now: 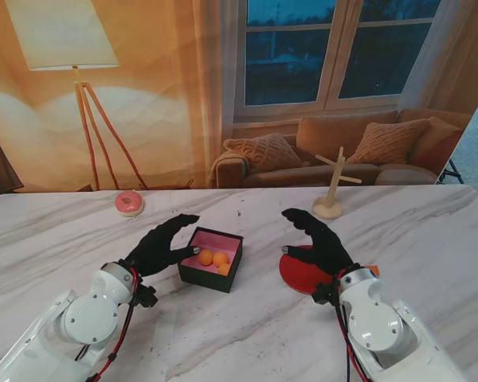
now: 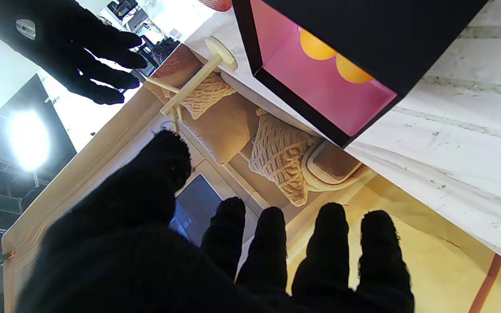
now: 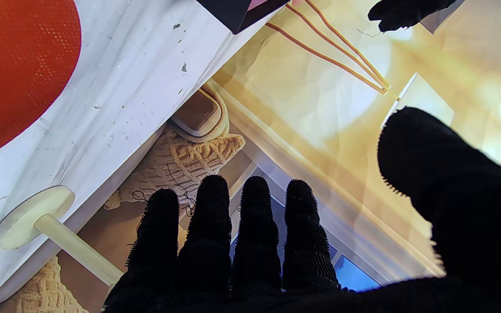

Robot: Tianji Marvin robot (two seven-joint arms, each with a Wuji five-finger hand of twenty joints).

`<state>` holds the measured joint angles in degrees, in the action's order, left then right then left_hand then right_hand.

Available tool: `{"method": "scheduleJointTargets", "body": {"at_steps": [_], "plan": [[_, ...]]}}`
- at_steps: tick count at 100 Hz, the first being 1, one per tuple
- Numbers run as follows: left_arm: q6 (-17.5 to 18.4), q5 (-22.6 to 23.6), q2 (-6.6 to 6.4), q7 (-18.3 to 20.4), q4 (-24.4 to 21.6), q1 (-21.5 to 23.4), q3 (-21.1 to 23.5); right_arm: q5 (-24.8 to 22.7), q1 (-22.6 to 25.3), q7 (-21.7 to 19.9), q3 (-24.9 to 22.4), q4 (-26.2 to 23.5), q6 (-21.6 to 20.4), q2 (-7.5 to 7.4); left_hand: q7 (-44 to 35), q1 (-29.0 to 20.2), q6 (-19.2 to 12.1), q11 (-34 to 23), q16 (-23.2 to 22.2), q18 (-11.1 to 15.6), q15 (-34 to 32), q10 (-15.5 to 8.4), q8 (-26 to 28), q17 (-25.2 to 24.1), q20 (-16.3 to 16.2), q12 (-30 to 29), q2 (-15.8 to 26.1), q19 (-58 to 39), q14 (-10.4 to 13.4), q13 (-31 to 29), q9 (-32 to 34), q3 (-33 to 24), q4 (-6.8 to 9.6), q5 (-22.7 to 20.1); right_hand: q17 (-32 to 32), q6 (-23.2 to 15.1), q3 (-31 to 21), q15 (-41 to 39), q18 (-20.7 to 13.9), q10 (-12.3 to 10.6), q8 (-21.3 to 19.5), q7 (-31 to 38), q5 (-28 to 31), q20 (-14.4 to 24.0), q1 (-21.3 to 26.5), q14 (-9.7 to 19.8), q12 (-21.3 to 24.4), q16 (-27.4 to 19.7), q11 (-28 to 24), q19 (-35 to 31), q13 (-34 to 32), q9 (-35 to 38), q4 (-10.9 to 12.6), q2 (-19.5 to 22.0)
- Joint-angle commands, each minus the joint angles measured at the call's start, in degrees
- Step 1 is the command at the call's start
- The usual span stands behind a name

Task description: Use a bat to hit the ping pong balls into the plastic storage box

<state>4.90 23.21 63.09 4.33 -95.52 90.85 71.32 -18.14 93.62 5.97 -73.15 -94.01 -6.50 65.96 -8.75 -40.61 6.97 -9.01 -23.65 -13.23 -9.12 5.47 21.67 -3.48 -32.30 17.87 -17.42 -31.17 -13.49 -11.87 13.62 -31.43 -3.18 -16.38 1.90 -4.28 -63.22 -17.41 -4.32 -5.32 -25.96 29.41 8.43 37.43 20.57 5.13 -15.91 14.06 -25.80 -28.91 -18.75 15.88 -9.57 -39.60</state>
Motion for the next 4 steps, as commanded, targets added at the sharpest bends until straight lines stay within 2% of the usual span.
{"method": "scheduleJointTargets", "body": {"at_steps": [1, 4], "plan": [[-0.28, -0.21, 0.18, 1.00, -0.02, 0.13, -0.02, 0.08, 0.07, -0.56, 0.12, 0.10, 0.07, 0.11, 0.42, 1.47, -0.61, 0.29, 0.43, 2.09, 0.49, -0.66, -0.34, -0.81, -0.55, -1.33, -1.17, 1.21, 1.28, 2.37, -3.08, -1.25, 0.63, 2.24, -0.27, 0.00, -0.86, 0.64, -2.26, -0.58, 0.24, 0.78, 1.22, -0.65, -1.88, 2.22, 0.60, -0.49, -0.27, 0.44, 1.66, -2.17, 1.49, -1.53], [-0.44, -0.26, 0.17, 1.07, -0.04, 0.12, -0.04, 0.12, 0.10, -0.53, 0.12, 0.05, 0.13, 0.13, 0.40, 1.45, -0.58, 0.25, 0.42, 2.04, 0.45, -0.45, -0.33, -0.72, -0.64, -1.32, -1.19, 1.20, 1.29, 2.30, -3.01, -1.27, 0.64, 2.19, -0.28, 0.03, -0.87, 0.65, -2.25, -0.53, 0.29, 0.84, 1.19, -0.65, -1.81, 2.19, 0.60, -0.50, -0.32, 0.37, 1.72, -2.17, 1.50, -1.61]]}}
